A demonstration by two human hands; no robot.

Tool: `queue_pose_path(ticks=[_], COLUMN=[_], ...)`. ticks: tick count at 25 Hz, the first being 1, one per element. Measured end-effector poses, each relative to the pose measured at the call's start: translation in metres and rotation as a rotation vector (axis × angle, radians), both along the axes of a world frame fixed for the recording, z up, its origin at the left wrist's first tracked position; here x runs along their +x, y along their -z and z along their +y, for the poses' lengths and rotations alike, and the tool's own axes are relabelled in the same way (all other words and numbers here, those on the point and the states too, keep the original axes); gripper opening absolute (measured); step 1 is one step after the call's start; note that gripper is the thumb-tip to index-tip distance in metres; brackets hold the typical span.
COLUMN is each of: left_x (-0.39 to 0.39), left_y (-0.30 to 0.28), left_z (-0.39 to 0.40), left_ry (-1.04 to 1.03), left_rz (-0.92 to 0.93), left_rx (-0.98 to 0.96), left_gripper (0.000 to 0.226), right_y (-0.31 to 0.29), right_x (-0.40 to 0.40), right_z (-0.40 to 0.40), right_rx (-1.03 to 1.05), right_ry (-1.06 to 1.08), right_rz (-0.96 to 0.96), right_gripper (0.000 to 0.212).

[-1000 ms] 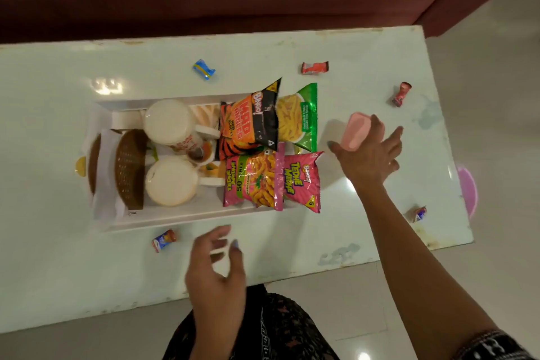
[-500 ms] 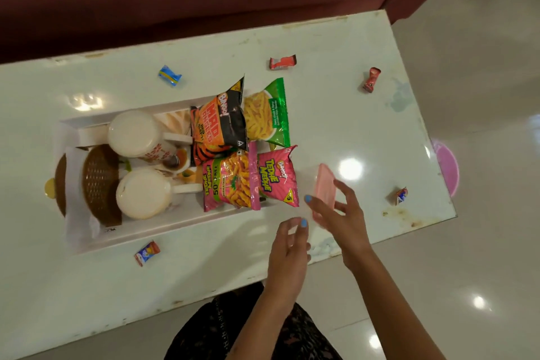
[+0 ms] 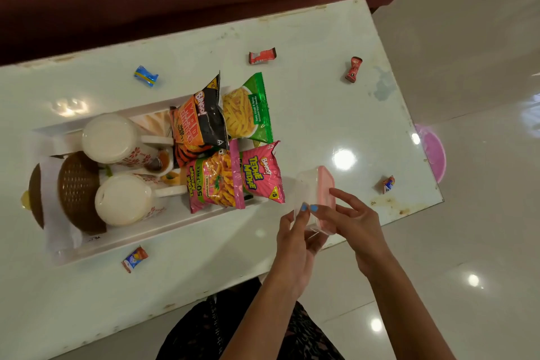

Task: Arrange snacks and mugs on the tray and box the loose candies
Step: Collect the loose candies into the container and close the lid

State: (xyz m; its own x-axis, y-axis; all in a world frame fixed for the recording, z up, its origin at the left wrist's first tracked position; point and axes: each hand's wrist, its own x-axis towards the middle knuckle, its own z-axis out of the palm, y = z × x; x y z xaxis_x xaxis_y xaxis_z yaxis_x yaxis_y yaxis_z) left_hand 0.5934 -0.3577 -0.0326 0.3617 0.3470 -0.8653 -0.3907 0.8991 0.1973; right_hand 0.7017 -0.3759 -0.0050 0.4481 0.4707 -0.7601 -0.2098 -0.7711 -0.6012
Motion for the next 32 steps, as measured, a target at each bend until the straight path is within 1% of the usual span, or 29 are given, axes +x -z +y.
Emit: queue_pose_path(ticks=[4,7,8,11,13,15,18,20,23,25,26,27,29,30,31,32], left_x=[0.001,-0.001,-0.004,-0.012,-0.016,-0.019,-0.025,-0.030,-0.034,-0.034,-0.033,-0.030,-0.023,-0.018,-0.012,-0.006], left_y=[-0.001,-0.002,-0.002,-0.001,0.000,0.001,0.005,0.009,0.015,0.017,0.017,0.018,0.018,0.018,0.018,0.018], left_z=[0.004,0.005,0.005,0.005,0.005,0.004,0.004,0.003,0.004,0.005,0.005,0.005,0.005,0.005,0.005,0.005], left_ry=[-0.011,-0.014,-0.034,-0.079,-0.045,0.008,0.064,0.074,0.074,0.071,0.071,0.067,0.049,0.026,-0.003,-0.034], left_rz=[-0.034,-0.057,-0.079,-0.116,-0.097,-0.090,-0.082,-0.075,-0.086,-0.096,-0.098,-0.097,-0.089,-0.085,-0.080,-0.072], left_rx=[0.006,-0.016,-0.041,-0.083,-0.095,-0.147,-0.208,-0.206,-0.192,-0.199,-0.206,-0.213,-0.222,-0.220,-0.213,-0.205], left_gripper=[0.037,0.040,0.039,0.041,0.043,0.042,0.048,0.050,0.046,0.044,0.044,0.044,0.044,0.044,0.044,0.045], right_y=[0.003,0.001,0.000,-0.005,-0.004,0.003,0.026,0.042,0.059,0.059,0.056,0.052,0.041,0.035,0.033,0.035], right_x=[0.012,0.021,0.025,0.032,0.037,0.042,0.054,0.059,0.061,0.063,0.063,0.061,0.047,0.038,0.030,0.025], right_z=[0.007,0.007,0.007,0.008,0.014,0.027,0.052,0.067,0.080,0.077,0.069,0.059,0.034,0.023,0.014,0.010], right_rx=[-0.012,-0.016,-0.020,-0.036,-0.032,-0.021,-0.031,-0.068,-0.107,-0.103,-0.098,-0.084,-0.078,-0.107,-0.123,-0.119], right_ry=[-0.037,-0.040,-0.036,-0.067,-0.050,0.014,0.048,-0.007,-0.174,-0.158,-0.117,-0.073,-0.037,-0.076,-0.127,-0.160], right_rz=[0.057,0.107,0.152,0.277,0.281,0.174,-0.137,-0.334,-0.616,-0.687,-0.638,-0.516,-0.171,-0.074,-0.063,-0.116], right_gripper=[0.058,0.055,0.057,0.073,0.079,0.082,0.074,0.076,0.083,0.081,0.074,0.065,0.044,0.035,0.028,0.025])
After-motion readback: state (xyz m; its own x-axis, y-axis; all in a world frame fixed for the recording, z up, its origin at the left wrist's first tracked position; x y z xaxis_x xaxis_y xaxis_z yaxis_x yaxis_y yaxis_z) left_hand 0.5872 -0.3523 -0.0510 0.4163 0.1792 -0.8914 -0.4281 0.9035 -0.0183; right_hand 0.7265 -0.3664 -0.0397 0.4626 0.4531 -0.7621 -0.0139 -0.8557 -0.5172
